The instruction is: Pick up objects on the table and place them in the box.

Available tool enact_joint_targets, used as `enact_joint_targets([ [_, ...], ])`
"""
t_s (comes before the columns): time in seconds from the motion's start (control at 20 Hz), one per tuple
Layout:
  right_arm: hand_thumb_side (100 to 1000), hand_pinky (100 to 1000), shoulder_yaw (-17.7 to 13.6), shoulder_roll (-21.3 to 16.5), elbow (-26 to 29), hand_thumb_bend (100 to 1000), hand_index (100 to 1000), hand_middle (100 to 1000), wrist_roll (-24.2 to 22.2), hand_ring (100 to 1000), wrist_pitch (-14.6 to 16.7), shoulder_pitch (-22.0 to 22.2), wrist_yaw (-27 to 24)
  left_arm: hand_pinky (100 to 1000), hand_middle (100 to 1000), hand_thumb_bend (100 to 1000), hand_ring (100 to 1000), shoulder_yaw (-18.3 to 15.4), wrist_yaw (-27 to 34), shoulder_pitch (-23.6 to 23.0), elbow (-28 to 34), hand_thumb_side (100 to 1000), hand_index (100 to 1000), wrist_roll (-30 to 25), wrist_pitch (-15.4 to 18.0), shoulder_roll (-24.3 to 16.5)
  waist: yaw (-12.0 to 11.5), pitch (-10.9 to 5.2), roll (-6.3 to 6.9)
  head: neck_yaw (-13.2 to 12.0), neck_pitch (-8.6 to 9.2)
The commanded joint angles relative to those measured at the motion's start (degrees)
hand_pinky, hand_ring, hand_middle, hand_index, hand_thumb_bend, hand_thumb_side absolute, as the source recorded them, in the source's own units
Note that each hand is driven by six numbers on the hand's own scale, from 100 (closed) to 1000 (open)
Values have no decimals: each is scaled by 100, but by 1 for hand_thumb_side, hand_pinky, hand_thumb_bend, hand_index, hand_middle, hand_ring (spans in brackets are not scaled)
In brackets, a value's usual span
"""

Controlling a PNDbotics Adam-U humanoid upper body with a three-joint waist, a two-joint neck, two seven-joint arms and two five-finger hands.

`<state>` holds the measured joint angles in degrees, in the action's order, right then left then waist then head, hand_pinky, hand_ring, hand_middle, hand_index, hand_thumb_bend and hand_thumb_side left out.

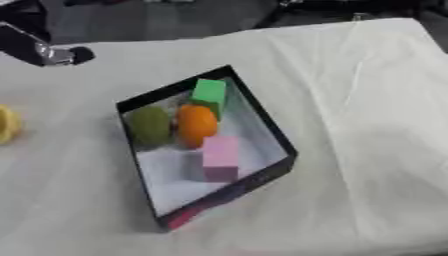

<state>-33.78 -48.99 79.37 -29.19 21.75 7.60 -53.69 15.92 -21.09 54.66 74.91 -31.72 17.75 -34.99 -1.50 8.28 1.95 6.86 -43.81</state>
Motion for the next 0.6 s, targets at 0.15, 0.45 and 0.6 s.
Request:
enact_joint_targets([
  [0.15,577,828,-81,-209,48,100,819,806,-5,879,80,35,-5,842,815,488,862,-207,285,-248,40,471,870,-119,-110,-924,-43,-176,-96,-64,-30],
  [0.45,580,827,-69,-116,23,100,818,807,-18,879,98,80,64,843,817,501,864,-268,118,-661,-450,480,870,-148,-213,-1356,-106,-180,-154,-260,-30],
  [0.6,582,827,-67,-83,3,100,818,806,-22,879,103,89,89,845,821,515,867,-304,-77,-807,-832,525,872,-175,-245,-1438,-125,-179,-175,-273,-30],
])
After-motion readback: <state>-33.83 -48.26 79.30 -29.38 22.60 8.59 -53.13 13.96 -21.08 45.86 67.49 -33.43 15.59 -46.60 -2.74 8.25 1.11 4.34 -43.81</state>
